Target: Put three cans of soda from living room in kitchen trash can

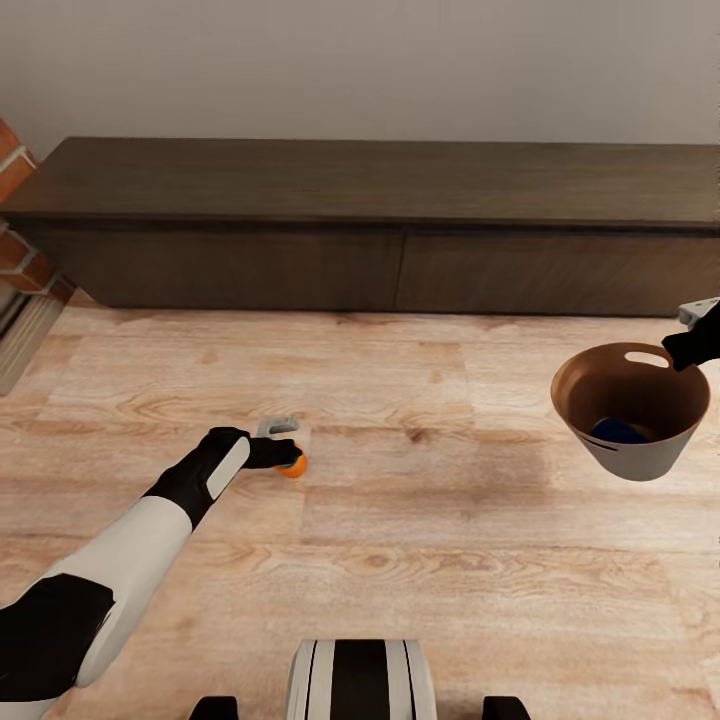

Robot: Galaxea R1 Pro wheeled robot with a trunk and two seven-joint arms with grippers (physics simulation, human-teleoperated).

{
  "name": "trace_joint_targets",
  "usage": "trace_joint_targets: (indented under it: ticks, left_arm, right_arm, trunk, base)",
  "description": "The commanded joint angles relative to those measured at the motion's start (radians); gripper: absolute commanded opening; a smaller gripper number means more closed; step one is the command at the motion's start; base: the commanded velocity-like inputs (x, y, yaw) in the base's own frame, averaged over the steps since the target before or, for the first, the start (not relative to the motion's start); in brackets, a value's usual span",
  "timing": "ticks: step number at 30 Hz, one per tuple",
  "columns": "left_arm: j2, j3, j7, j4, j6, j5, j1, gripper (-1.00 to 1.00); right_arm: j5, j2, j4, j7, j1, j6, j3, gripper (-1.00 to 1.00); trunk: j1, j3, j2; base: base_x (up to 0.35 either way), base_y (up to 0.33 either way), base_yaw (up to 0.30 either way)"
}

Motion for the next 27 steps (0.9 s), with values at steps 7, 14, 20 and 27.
trace_joint_targets:
  ticks: [7,14,20,27]
  left_arm:
    - [0.0,0.0,-0.001,0.0,0.001,-0.001,0.0,-1.0]
    - [0.002,0.0,-0.007,-0.001,0.007,0.0,0.0,-1.0]
    - [0.009,0.003,-0.117,-0.03,0.088,0.005,0.0,-1.0]
    - [0.036,0.008,-0.264,-0.048,0.265,0.006,-0.014,-1.0]
  right_arm:
    - [0.009,-0.001,0.001,0.002,0.0,0.001,0.004,-1.0]
    - [0.009,0.002,0.022,0.002,0.001,0.001,0.004,-1.0]
    - [0.009,0.009,0.055,0.018,0.001,0.001,0.003,-1.0]
    - [0.009,0.005,0.059,0.093,0.002,0.001,0.006,-1.0]
  trunk:
    - [-0.027,0.022,0.049]
    - [-0.054,0.044,0.098]
    - [-0.077,0.063,0.14]
    - [-0.104,0.085,0.189]
  base:
    - [0.0,0.0,0.0]
    - [0.0,0.0,0.0]
    - [0.0,0.0,0.0]
    - [0.0,0.0,0.0]
